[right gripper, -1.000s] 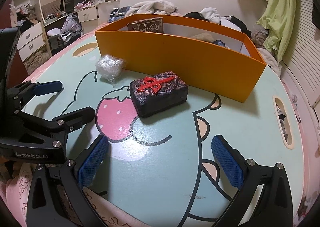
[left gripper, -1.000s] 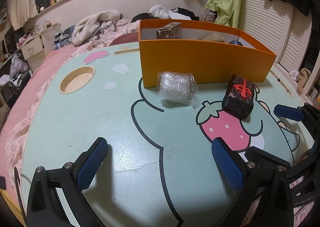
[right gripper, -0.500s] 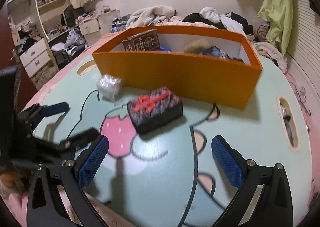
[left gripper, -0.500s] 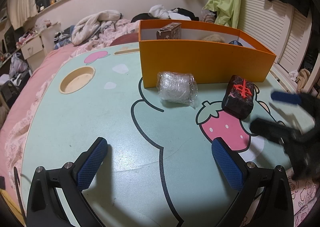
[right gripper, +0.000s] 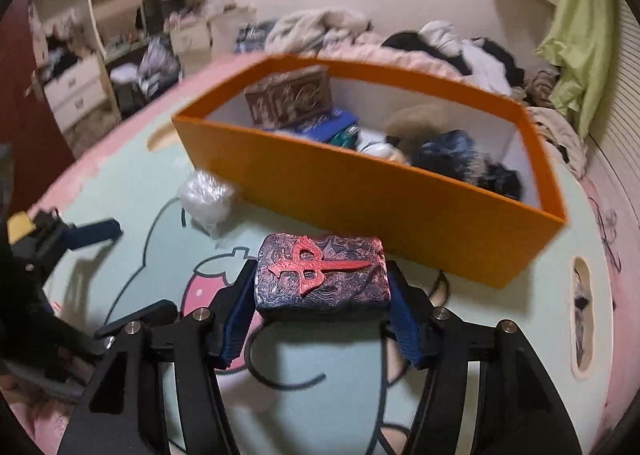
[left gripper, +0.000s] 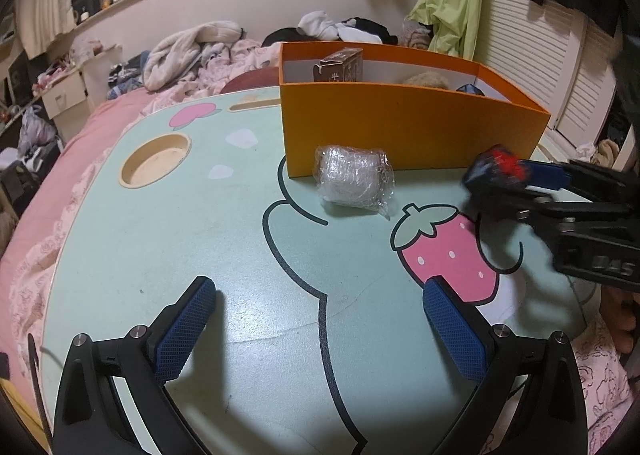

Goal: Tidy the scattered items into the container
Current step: 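Grasp the dark patterned box with red emblem with the right gripper, then grasp the clear plastic-wrapped item with the left gripper while the right carries the patterned box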

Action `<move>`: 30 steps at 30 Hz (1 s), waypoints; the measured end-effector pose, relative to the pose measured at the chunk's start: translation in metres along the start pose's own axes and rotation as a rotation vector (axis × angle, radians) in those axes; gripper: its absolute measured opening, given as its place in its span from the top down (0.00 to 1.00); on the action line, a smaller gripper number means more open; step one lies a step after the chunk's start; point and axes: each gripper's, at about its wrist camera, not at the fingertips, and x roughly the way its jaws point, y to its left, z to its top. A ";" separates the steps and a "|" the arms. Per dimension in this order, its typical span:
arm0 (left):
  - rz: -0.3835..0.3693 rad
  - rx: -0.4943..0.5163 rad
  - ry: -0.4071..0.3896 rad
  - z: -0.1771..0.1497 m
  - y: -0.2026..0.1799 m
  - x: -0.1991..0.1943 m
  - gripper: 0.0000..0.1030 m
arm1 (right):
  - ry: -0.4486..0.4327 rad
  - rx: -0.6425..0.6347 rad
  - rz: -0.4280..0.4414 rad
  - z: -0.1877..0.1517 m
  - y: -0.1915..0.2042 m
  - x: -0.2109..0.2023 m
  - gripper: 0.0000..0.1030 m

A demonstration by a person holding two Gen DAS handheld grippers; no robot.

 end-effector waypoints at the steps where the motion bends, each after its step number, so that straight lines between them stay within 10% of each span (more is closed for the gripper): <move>1: -0.016 -0.008 0.007 0.002 0.000 -0.001 0.00 | -0.037 0.016 0.013 -0.003 -0.002 -0.008 0.41; 8: -0.091 -0.079 -0.057 0.046 -0.002 -0.003 0.01 | -0.209 0.084 -0.009 -0.009 -0.007 -0.041 0.41; 13: -0.095 -0.040 -0.011 0.069 -0.012 0.025 0.48 | -0.215 0.126 0.004 -0.006 -0.016 -0.040 0.41; 14: -0.109 -0.045 0.014 0.069 -0.012 0.032 0.71 | -0.211 0.130 0.007 -0.006 -0.017 -0.039 0.41; 23: -0.169 -0.085 -0.087 0.049 0.000 -0.006 0.70 | -0.235 0.109 -0.022 -0.007 -0.017 -0.044 0.41; 30: -0.190 -0.028 -0.249 0.114 -0.011 -0.037 0.70 | -0.285 0.139 -0.051 0.045 -0.027 -0.048 0.41</move>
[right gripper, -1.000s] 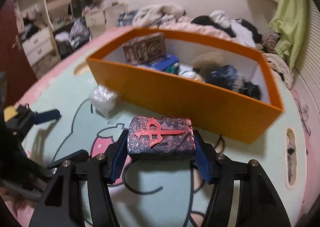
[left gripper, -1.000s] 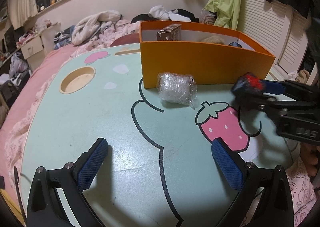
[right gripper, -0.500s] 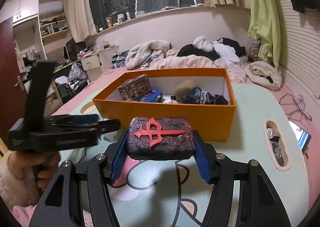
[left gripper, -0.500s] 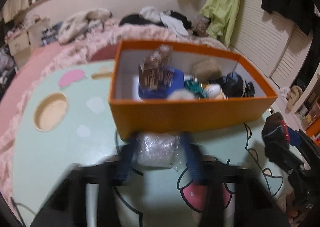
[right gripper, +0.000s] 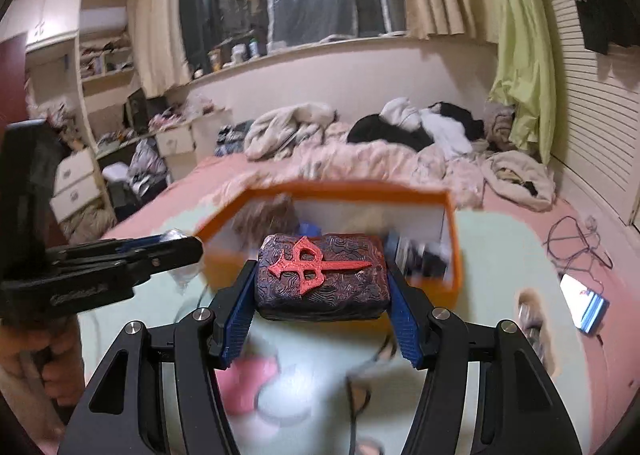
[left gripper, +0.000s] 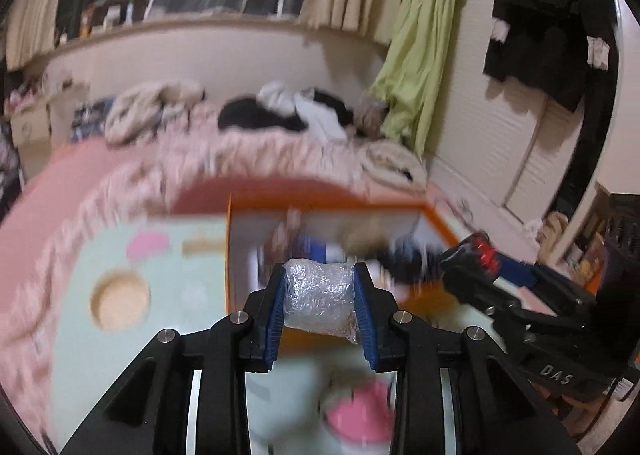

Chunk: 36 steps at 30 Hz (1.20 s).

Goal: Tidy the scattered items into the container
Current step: 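Grasp the clear plastic-wrapped item with the left gripper while the right carries the patterned box, then drop the plastic item into the box with the left gripper while the right drops the patterned box in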

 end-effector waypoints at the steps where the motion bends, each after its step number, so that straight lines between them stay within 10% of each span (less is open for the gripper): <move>1: 0.003 0.001 -0.025 0.015 -0.001 0.006 0.70 | -0.003 0.013 -0.009 0.010 -0.003 0.006 0.41; 2: 0.006 -0.004 -0.034 0.022 0.001 0.011 0.68 | -0.008 0.016 -0.026 0.019 -0.006 0.013 0.41; 5: 0.089 -0.036 0.030 0.028 0.012 0.050 0.00 | 0.080 -0.012 -0.085 0.027 -0.011 0.045 0.39; 8: 0.125 -0.060 0.185 0.003 0.026 0.092 0.01 | 0.263 -0.078 -0.183 0.008 -0.013 0.082 0.20; 11: 0.023 -0.210 0.225 -0.018 0.047 0.102 0.01 | 0.116 -0.180 -0.255 -0.005 0.002 0.064 0.17; 36: 0.127 -0.070 -0.016 -0.037 0.042 -0.006 0.01 | 0.077 -0.092 -0.096 0.005 0.015 0.033 0.16</move>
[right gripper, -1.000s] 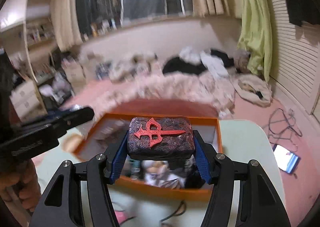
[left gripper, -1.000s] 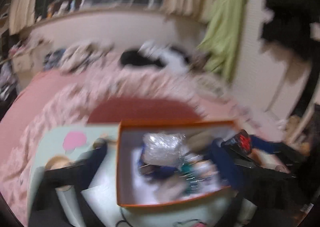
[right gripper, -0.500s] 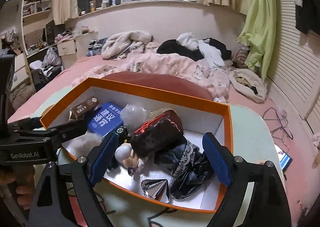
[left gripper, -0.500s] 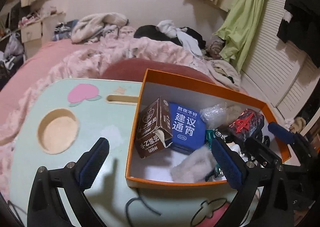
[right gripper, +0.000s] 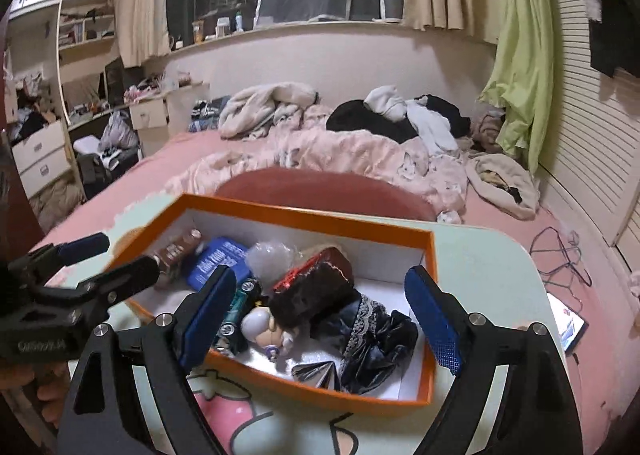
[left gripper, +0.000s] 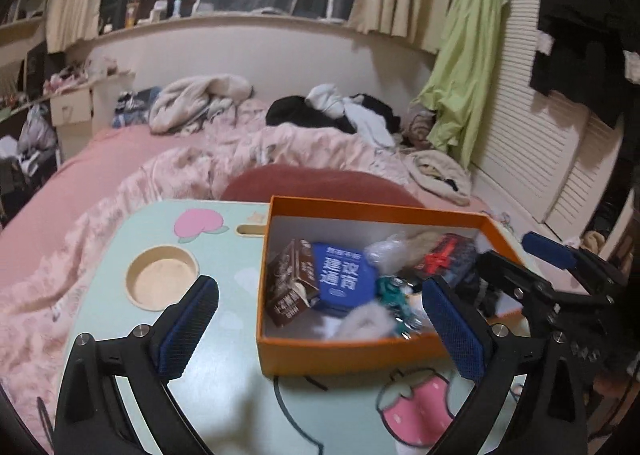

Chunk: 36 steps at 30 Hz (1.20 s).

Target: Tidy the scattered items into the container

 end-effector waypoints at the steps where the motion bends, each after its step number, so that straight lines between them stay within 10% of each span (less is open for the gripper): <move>1: -0.004 0.009 -0.002 -0.002 -0.002 -0.007 0.01 | 0.004 0.011 -0.001 0.000 0.000 -0.006 0.16; 10: -0.011 0.053 0.191 -0.056 -0.017 0.001 0.01 | 0.121 0.094 0.012 -0.044 -0.005 -0.042 0.16; 14: 0.120 0.095 0.302 -0.071 -0.020 0.031 0.00 | 0.249 0.093 -0.079 -0.074 -0.003 -0.013 0.16; 18: 0.119 0.087 0.300 -0.072 -0.016 0.031 0.00 | 0.304 0.053 -0.121 -0.086 -0.002 0.020 0.01; 36: 0.114 0.098 0.301 -0.075 -0.016 0.031 0.00 | 0.309 0.024 -0.097 -0.081 0.000 0.057 0.01</move>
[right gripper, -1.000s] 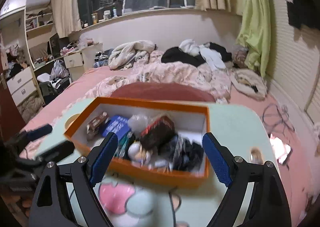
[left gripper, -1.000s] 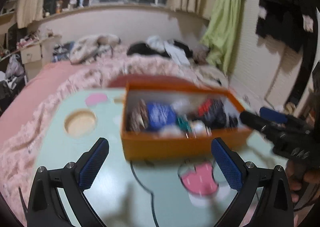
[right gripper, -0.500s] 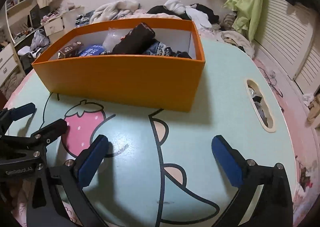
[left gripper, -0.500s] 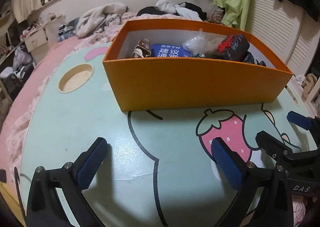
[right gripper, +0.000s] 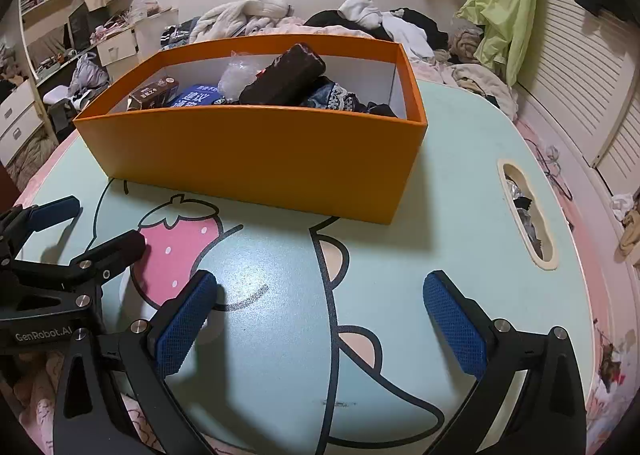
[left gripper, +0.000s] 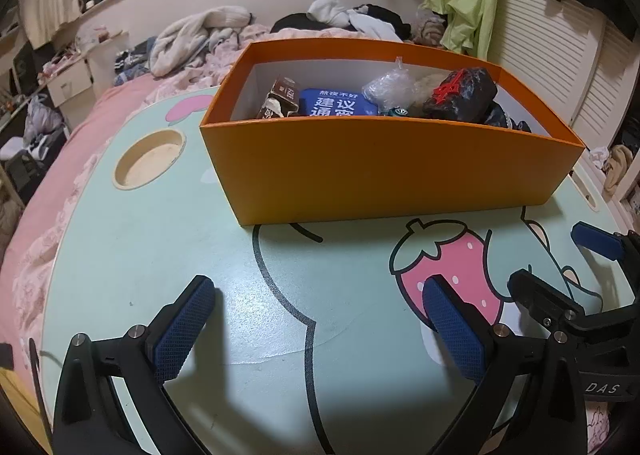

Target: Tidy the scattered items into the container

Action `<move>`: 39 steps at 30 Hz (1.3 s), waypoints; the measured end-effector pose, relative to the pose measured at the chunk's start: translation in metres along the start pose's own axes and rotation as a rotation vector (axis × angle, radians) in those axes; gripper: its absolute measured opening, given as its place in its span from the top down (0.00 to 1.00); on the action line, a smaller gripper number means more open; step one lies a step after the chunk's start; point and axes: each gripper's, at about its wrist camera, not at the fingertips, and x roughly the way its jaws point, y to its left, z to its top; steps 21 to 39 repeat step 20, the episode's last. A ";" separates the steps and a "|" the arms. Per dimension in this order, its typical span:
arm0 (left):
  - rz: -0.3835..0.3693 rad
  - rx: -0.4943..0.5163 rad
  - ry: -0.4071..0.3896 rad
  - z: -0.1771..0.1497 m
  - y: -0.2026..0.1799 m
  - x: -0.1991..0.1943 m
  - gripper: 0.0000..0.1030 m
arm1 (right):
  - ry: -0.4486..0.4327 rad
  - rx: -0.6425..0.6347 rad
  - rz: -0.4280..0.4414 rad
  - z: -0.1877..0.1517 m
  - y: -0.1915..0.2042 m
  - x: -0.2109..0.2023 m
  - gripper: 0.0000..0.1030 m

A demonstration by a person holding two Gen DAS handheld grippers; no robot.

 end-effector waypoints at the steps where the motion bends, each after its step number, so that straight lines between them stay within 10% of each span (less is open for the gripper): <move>1: 0.000 0.000 0.000 -0.001 0.001 0.000 0.00 | 0.000 0.000 0.000 0.000 0.000 0.000 0.01; 39: 0.001 0.000 0.000 0.000 0.001 0.000 0.00 | 0.000 0.000 -0.001 -0.001 0.002 0.000 0.01</move>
